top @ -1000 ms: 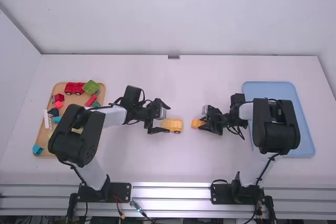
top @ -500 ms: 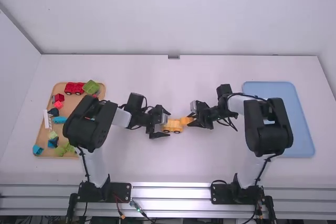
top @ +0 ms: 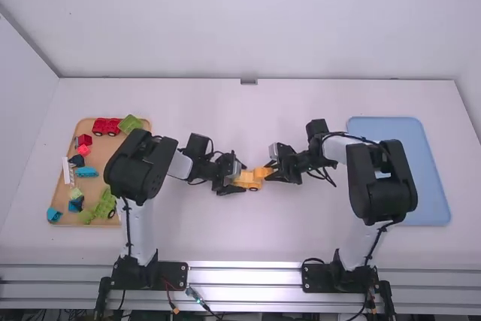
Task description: Assemble lego blocks to make yellow taxi
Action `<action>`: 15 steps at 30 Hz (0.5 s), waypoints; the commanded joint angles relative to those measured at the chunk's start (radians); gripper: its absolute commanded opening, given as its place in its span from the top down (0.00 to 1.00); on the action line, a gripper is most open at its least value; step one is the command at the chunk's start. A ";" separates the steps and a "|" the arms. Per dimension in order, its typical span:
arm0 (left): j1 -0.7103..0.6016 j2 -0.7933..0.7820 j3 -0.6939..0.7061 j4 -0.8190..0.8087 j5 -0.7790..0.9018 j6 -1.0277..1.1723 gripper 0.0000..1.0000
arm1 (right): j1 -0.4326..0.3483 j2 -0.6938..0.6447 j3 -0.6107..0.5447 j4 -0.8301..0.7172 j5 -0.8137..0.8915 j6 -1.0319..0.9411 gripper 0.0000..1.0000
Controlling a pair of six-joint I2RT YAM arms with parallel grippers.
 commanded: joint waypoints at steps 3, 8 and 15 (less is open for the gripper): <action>-0.010 0.023 0.004 -0.002 0.019 -0.004 0.34 | 0.006 -0.028 0.025 0.050 -0.015 0.089 0.78; -0.009 0.022 0.004 0.021 0.018 -0.008 0.43 | 0.032 -0.028 0.022 0.146 0.063 0.226 0.79; -0.010 0.022 0.005 0.065 -0.024 -0.067 0.52 | 0.082 -0.029 0.022 0.186 0.104 0.270 0.82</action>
